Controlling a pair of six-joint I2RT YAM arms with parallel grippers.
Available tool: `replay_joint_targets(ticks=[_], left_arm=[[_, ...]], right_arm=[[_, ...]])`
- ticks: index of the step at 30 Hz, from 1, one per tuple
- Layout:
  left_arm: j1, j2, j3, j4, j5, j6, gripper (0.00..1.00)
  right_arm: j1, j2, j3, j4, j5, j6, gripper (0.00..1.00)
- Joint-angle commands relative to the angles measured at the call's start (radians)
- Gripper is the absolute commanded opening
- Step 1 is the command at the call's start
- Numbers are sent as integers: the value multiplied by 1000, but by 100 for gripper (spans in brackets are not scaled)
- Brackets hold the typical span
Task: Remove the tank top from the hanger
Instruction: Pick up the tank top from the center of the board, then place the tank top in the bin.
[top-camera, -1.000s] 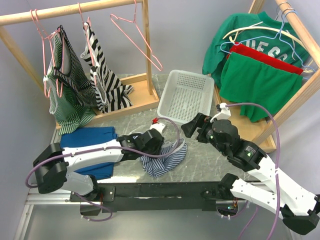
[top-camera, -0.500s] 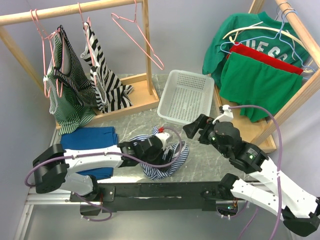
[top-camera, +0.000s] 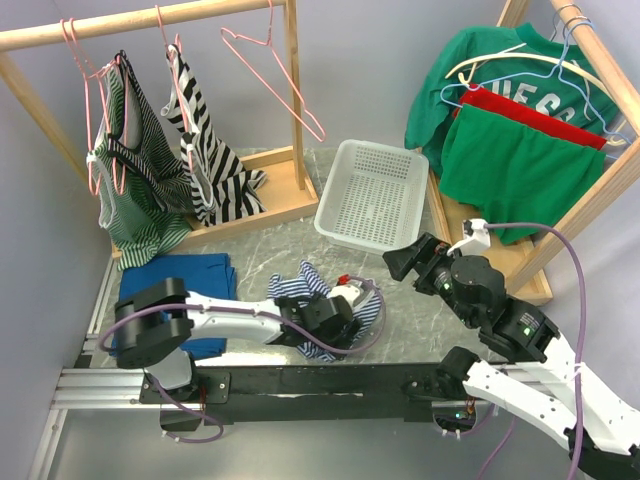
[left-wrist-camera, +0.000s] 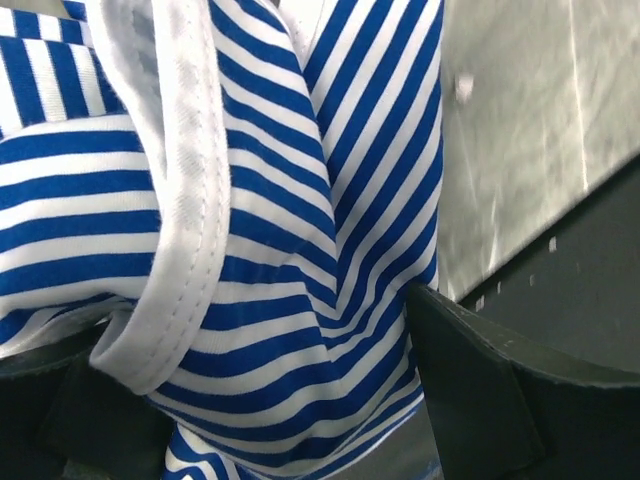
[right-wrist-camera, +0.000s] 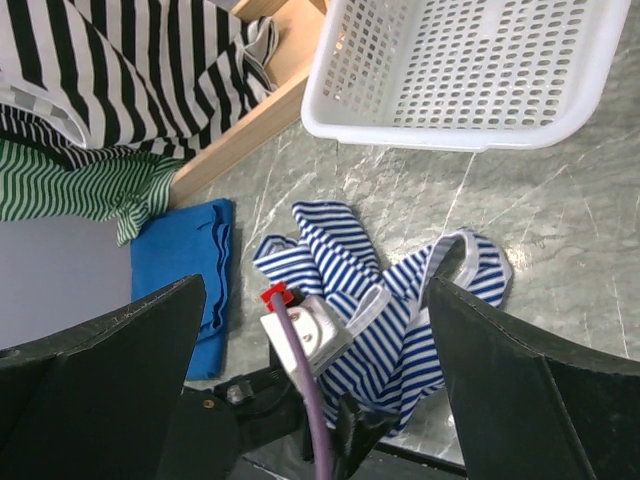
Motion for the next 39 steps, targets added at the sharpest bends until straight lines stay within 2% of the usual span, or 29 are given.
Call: replay_joint_targets(ticks=[1,5,7,8,10,11,13,14,15,19,22,26,27,29,32,33,39], left_arm=[[-10,104,37,-55,-72,-41,87],[-14,149,53,-53,-67,-36,78],[-17,160,56,-55,-67,-41,63],[-17,161,54,-55,-67,-44,49],[-17,152,53,-50,-66,-44,37],[-17,148,57,-65,-70,-44,27],[-17,137,82,-82,-87,-33,18],[-15,131,94,-96,-95,-28,6],[-15,125,111,-137,-105,-24,1],[-10,72,264,-269,-190,20,1],[34,7,383,-332,-216,69,1],[147,-55,536,-358,-169,148,1],[211,-63,603,-358,-112,165,1],[270,-61,669,-349,-78,209,1],[368,-2,831,-395,-14,263,1],[396,47,929,-413,3,278,1],[466,190,1186,-441,60,326,1]], right_arm=[[3,-24,21,-13,37,17,100],[3,-26,24,-22,48,20,100],[3,-27,27,-34,52,22,100],[3,-29,29,-36,59,22,100],[3,-41,31,-45,66,22,100],[3,-43,31,-48,72,25,100],[1,-60,31,-53,82,26,100],[3,-63,31,-56,91,26,100],[3,-73,29,-60,97,28,100],[3,-95,35,-76,117,31,100],[1,-118,37,-97,141,40,100],[3,-159,37,-116,174,55,100],[3,-179,35,-119,180,58,100],[3,-204,35,-119,192,60,100],[1,-225,40,-122,207,58,100],[1,-227,46,-131,212,55,100],[3,-228,66,-169,252,51,100]])
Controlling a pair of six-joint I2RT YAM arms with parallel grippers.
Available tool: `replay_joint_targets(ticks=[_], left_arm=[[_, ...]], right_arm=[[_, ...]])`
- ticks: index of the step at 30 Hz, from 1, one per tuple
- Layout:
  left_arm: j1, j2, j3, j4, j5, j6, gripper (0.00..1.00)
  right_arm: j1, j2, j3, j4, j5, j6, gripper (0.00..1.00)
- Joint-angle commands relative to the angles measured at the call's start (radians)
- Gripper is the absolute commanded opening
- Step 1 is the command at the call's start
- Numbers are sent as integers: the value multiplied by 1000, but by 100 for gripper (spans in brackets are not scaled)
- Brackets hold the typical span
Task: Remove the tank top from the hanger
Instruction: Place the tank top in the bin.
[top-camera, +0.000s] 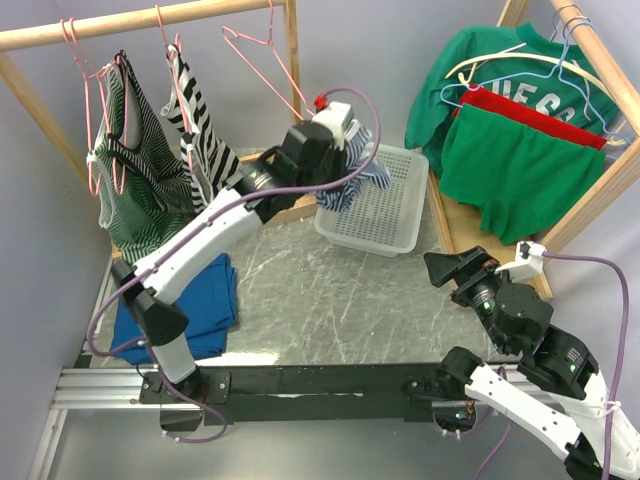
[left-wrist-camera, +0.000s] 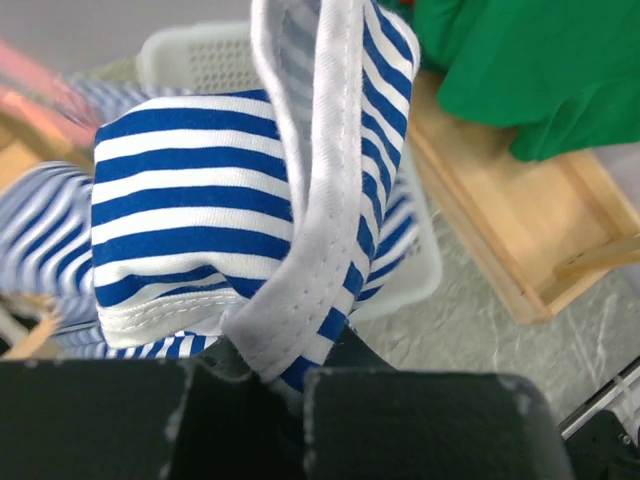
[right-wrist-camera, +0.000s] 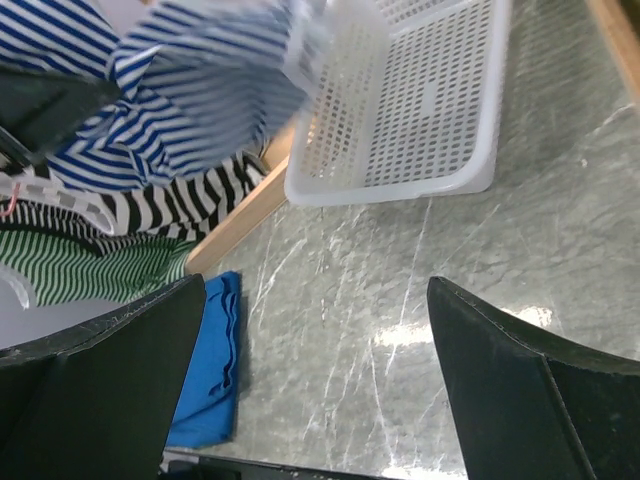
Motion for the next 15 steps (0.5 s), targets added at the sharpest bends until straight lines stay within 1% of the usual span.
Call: replay_joint_targets(ticks=[1,5,6,8,12,14,15], left_arm=[[36,116,163,-41,102,65,1],[64,251,324,-58,154,77,1],[68,304,391,-64,170,80,1],[70,345,436,-61,215,86,1],[91,403,446,12,277,71,1],[108,418,438,61,282,68,1],[135,440,439,74,312,62,1]], right_arm=[[3,-6,41,-26,68,4,100],[3,-4,38,-16,78,-8,100],[1,-3,38,-14,81,-12,100],[3,5,39,-14,87,-18,100],[3,20,42,-11,88,-30,100],[4,31,44,-8,84,-35,100],[3,34,44,-5,82,-35,100]])
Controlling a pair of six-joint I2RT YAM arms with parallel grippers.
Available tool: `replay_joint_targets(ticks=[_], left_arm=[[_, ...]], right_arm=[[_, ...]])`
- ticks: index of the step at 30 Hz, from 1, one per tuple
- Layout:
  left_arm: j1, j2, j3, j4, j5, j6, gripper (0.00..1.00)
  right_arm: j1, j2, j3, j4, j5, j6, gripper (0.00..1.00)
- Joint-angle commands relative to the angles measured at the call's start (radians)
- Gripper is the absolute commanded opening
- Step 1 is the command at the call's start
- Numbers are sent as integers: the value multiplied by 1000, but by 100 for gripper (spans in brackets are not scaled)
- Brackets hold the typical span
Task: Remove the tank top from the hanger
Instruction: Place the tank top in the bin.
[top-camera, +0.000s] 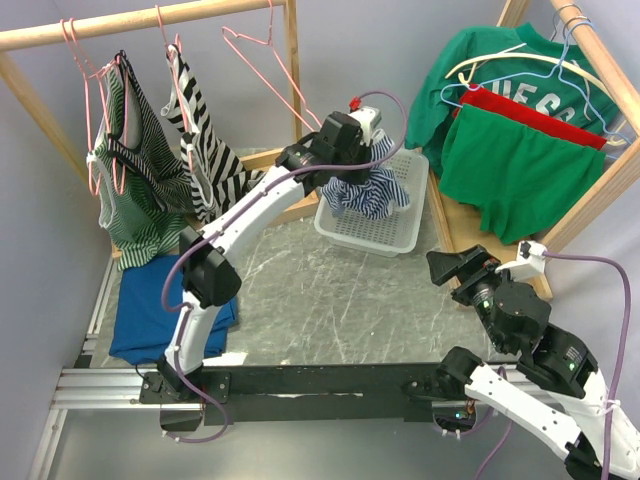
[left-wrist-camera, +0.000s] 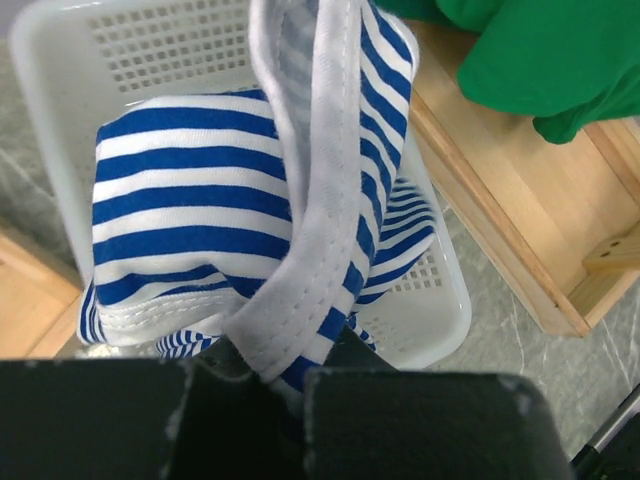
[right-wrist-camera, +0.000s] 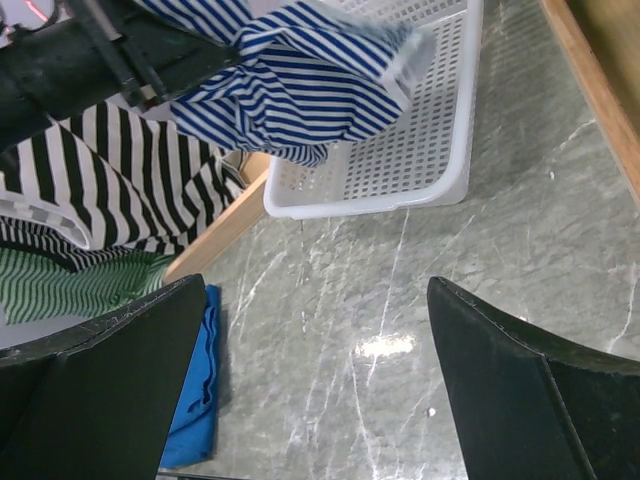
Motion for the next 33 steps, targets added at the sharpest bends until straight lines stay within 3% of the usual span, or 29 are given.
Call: replay_joint_targets(ticks=[1,10,15,20,22,24,27,30,31,33], left_arm=[[60,15,55,130,113,-15,1],[125,164,48,294,109,-12,2],[139,236,27,415,139,-36,7],[139,271,7,486,117,-30,41],[140,292,34,474,97,-30,63],[140,320,62,463,72,-27,62],[140,314,42,451,61,-23,88],[137,259,-48,461,66,-22,93],[136,242,-66,455,73,-23,100],[133,195,-117,446,78,-32,96]], right_arm=[[3,29,35,16,27,-17,100],[3,75,29,29,-25,-17,100],[1,100,18,55,-54,-16,100],[1,126,6,62,-83,-9,100],[3,134,1,78,-101,-11,100],[3,140,-3,85,-114,-6,100],[3,147,-5,92,-128,-2,100],[4,143,-8,87,-123,6,100],[3,137,-10,87,-123,6,100],[1,131,-14,86,-115,6,100]])
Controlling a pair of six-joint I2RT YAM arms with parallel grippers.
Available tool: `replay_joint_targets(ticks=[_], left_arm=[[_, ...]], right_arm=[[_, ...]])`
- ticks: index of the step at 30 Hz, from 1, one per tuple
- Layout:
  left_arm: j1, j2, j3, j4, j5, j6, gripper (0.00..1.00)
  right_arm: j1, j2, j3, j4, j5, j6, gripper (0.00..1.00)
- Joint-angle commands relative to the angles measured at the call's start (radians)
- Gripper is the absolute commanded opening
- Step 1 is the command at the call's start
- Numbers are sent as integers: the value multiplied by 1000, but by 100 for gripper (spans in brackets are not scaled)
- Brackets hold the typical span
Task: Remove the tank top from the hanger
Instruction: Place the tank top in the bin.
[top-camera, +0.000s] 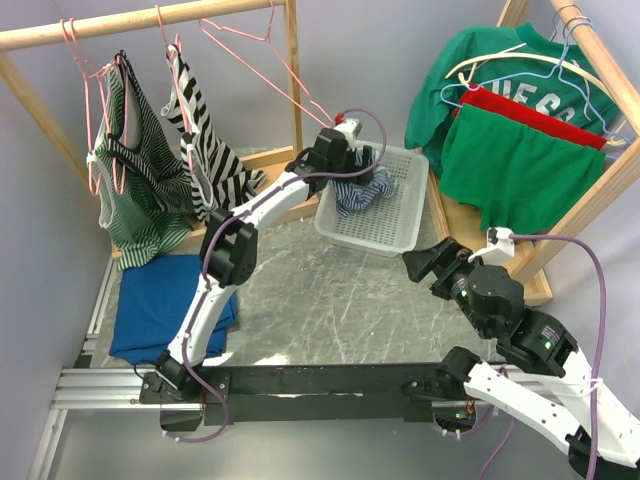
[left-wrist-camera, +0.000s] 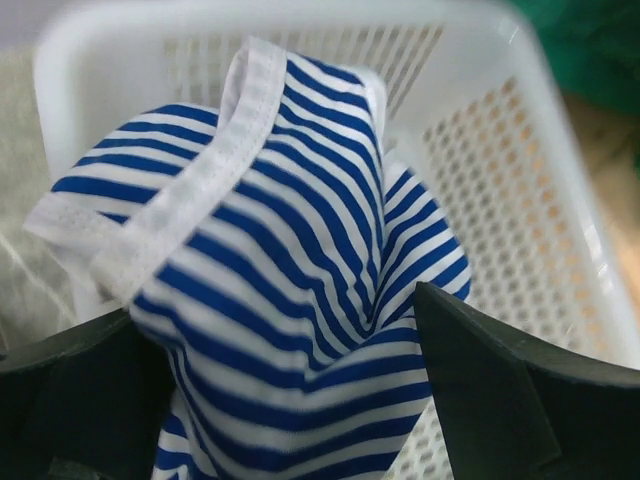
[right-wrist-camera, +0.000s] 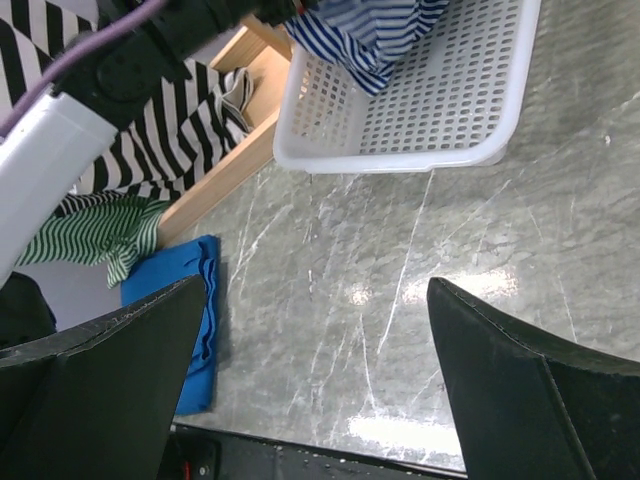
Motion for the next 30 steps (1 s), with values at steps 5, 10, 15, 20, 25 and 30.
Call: replay_joint_targets(ticks=[5,10,15,20,25,30], left_arm=[[-33,-212,-138,-22,-3,9,96],[-56,-283,-172,-35,-29,21,96],[-73,-327,-167,-114,-15,40,96],[-116,-352,-230,-245,65,80,98],[-143,-378,-365,-271,115,98,97],[-143,-317,-330,-306,190,101,98]], right_arm=[[3,-13,-16,25,19,15,100],[3,-27,-31,31,4,23,100],[3,-30,-39,28,1,26,100],[3,-33,-42,29,8,20,100],[3,-33,-45,32,10,18,100],[3,-36,-51,23,10,20,100]])
